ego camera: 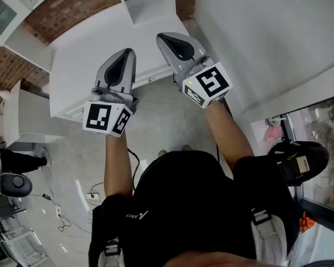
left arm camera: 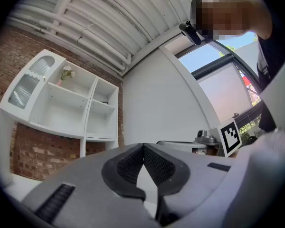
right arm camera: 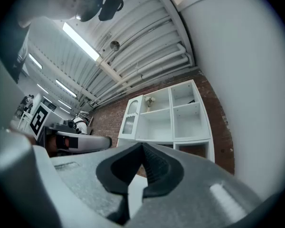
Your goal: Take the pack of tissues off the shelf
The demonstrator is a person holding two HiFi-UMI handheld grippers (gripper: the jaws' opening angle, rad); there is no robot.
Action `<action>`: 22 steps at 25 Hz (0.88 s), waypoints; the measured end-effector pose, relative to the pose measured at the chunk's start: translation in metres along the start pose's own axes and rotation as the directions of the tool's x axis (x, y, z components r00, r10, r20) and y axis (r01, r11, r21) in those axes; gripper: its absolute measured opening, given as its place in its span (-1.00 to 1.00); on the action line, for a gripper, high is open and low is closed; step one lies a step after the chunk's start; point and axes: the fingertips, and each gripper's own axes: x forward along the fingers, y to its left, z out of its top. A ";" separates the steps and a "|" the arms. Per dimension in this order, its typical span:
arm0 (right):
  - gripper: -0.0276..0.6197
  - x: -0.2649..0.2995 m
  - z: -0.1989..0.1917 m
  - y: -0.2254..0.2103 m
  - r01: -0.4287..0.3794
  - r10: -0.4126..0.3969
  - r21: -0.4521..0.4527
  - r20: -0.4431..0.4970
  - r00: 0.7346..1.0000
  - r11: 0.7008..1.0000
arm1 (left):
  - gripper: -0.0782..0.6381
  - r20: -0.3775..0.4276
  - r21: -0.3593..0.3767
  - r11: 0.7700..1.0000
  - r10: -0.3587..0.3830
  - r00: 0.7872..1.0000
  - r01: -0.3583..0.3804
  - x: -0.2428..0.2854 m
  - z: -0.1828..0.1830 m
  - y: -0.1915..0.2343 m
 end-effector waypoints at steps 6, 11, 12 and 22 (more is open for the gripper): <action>-0.91 -0.003 0.004 -0.006 -0.027 0.027 -0.014 0.006 1.000 1.000 | -0.79 -0.003 -0.002 1.000 0.010 1.000 -0.010 0.012 -0.003 -0.005; -0.91 -0.006 0.004 -0.017 -0.036 0.036 -0.024 0.007 0.999 0.999 | -0.79 -0.005 0.000 1.000 0.027 1.000 -0.027 0.024 -0.006 -0.008; -0.91 -0.007 0.003 -0.021 -0.038 0.038 -0.020 0.007 0.999 0.999 | -0.79 -0.005 0.000 1.000 0.029 1.000 -0.029 0.027 -0.008 -0.009; -0.91 -0.004 -0.011 -0.057 -0.044 0.044 -0.021 -0.002 0.999 0.999 | -0.79 -0.015 -0.003 0.998 0.063 0.998 -0.063 0.057 -0.028 -0.007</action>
